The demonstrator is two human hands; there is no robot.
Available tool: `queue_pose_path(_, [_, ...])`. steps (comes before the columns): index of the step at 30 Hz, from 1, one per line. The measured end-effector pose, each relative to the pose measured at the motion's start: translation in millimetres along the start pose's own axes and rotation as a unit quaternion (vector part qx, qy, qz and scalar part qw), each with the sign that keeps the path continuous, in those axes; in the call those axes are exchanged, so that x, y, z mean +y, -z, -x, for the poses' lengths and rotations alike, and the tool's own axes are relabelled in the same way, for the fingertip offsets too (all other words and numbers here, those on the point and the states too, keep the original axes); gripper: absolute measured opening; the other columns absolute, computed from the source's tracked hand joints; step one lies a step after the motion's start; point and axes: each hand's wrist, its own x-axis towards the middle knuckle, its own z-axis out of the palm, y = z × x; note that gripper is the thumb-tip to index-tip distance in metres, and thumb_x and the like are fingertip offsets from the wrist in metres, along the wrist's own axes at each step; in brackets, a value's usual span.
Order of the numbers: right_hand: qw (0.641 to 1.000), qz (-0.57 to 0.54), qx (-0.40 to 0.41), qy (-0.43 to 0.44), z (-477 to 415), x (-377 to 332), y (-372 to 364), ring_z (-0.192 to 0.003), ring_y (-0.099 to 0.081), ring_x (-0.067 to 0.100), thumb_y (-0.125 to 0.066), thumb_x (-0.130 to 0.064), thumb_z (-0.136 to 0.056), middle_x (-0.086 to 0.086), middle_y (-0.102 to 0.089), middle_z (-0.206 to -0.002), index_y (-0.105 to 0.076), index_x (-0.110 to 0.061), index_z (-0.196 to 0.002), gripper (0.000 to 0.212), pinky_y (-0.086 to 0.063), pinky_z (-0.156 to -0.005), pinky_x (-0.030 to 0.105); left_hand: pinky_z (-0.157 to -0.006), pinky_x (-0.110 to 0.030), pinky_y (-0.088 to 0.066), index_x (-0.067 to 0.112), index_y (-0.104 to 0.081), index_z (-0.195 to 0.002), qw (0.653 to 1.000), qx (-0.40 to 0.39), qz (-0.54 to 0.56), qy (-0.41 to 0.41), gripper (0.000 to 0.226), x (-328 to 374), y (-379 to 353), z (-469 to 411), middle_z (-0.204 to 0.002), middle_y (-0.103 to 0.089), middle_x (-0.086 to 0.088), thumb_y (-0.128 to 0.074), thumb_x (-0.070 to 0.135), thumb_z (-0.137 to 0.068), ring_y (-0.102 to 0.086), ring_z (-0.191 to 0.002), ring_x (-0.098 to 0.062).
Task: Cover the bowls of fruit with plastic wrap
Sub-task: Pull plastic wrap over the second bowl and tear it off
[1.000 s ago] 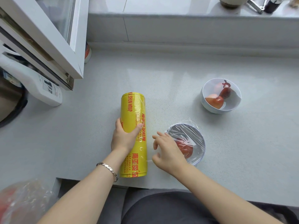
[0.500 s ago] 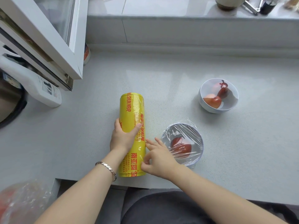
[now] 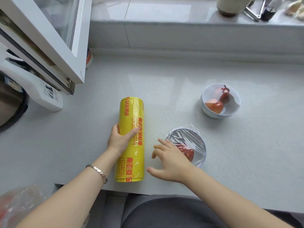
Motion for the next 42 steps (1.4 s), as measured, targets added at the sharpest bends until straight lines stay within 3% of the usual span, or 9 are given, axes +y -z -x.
queue_pose_path(4, [0.985, -0.152, -0.055, -0.052, 17.6, -18.0, 55.1, -0.141, -0.014, 0.008, -0.057, -0.052, -0.081, -0.008, -0.029, -0.148, -0.030, -0.025, -0.140, 0.070, -0.010, -0.114, 0.025, -0.074, -0.041, -0.056, 0.013, -0.052, -0.118, 0.998, -0.035, 0.044, 0.043, 0.059, 20.7, 10.7, -5.3, -0.104, -0.068, -0.010, -0.075, 0.041, -0.072, -0.068, -0.083, -0.027])
queue_pose_path(7, [0.930, -0.348, 0.067, -0.099, 15.3, -29.8, 74.3, -0.136, -0.027, 0.004, -0.064, -0.048, -0.077, -0.012, -0.032, -0.145, -0.021, -0.029, -0.142, 0.081, -0.023, -0.112, 0.027, -0.068, -0.041, -0.057, 0.009, -0.053, -0.120, 0.988, -0.078, 0.114, 0.074, 0.075, 41.9, 12.6, -4.1, -0.100, -0.070, -0.014, -0.078, 0.049, -0.062, -0.070, -0.081, -0.031])
queue_pose_path(12, [0.922, -0.366, 0.047, -0.118, -12.8, -45.5, 54.2, -0.130, -0.039, 0.013, -0.072, -0.064, -0.048, -0.003, -0.033, -0.144, 0.004, -0.033, -0.144, 0.127, -0.037, -0.107, 0.039, -0.084, -0.048, -0.054, 0.008, -0.060, -0.115, 0.968, -0.161, 0.189, 0.034, 0.088, 78.8, -4.7, 13.8, -0.106, -0.070, -0.017, -0.068, 0.070, -0.053, -0.068, -0.092, -0.033])
queue_pose_path(17, [0.808, -0.541, 0.165, -0.164, -31.1, -29.2, 57.4, -0.102, -0.063, 0.011, -0.077, -0.053, -0.049, -0.005, -0.059, -0.118, -0.027, -0.020, -0.135, 0.106, -0.052, -0.091, 0.038, -0.084, -0.051, -0.054, 0.013, -0.050, -0.124, 0.974, -0.162, 0.156, -0.018, 0.116, 89.0, -18.8, 34.0, -0.112, -0.067, -0.013, -0.062, 0.087, -0.036, -0.069, -0.094, -0.030])
queue_pose_path(22, [0.759, -0.579, 0.218, -0.205, -56.1, -12.9, 89.2, -0.090, -0.068, 0.017, -0.075, -0.055, -0.051, 0.006, -0.066, -0.108, -0.046, -0.014, -0.121, 0.086, -0.057, -0.080, 0.040, -0.076, -0.045, -0.058, 0.013, -0.048, -0.122, 0.967, -0.169, 0.181, -0.056, 0.075, 87.4, -28.6, 60.9, -0.108, -0.068, -0.012, -0.061, 0.059, -0.064, -0.070, -0.090, -0.029])
queue_pose_path(25, [0.737, -0.602, 0.222, -0.211, -73.2, -5.7, 119.8, -0.086, -0.069, 0.019, -0.072, -0.059, -0.059, 0.008, -0.067, -0.105, -0.050, -0.012, -0.117, 0.078, -0.058, -0.069, 0.033, -0.078, -0.041, -0.058, 0.021, -0.046, -0.124, 0.974, -0.168, 0.126, -0.088, 0.072, 86.1, -28.2, 68.4, -0.113, -0.066, -0.005, -0.068, 0.058, -0.066, -0.069, -0.093, -0.022])
queue_pose_path(32, [0.782, -0.551, 0.233, -0.174, -78.8, 0.1, 127.7, -0.089, -0.063, 0.016, -0.023, -0.053, -0.094, 0.001, -0.065, -0.095, -0.053, -0.025, -0.099, 0.041, -0.051, -0.080, 0.032, -0.080, -0.033, -0.055, 0.030, -0.044, -0.120, 0.986, -0.074, -0.020, -0.145, 0.086, 95.8, -18.9, 53.5, -0.106, -0.062, 0.012, -0.084, 0.045, -0.045, -0.064, -0.092, -0.008])
queue_pose_path(37, [0.856, -0.402, 0.243, -0.216, -46.1, 41.2, 104.4, -0.099, -0.060, 0.020, -0.046, -0.020, -0.094, 0.011, -0.066, -0.103, -0.062, -0.007, -0.106, 0.024, -0.044, -0.090, 0.027, -0.091, -0.030, -0.045, 0.017, -0.034, -0.129, 0.981, 0.066, 0.026, -0.183, 0.086, 117.9, -23.1, 18.3, -0.112, -0.054, 0.004, -0.086, 0.021, -0.061, -0.057, -0.100, -0.016])
queue_pose_path(42, [0.896, -0.256, 0.249, -0.265, -7.5, 79.7, 80.3, -0.106, -0.058, 0.016, -0.051, -0.008, -0.087, 0.005, -0.067, -0.109, -0.066, -0.009, -0.103, 0.022, -0.036, -0.088, 0.017, -0.094, -0.030, -0.037, 0.022, -0.024, -0.134, 0.959, 0.182, 0.075, -0.205, 0.098, 151.9, -45.6, -32.8, -0.130, -0.047, -0.001, -0.086, 0.029, -0.057, -0.040, -0.125, -0.025])
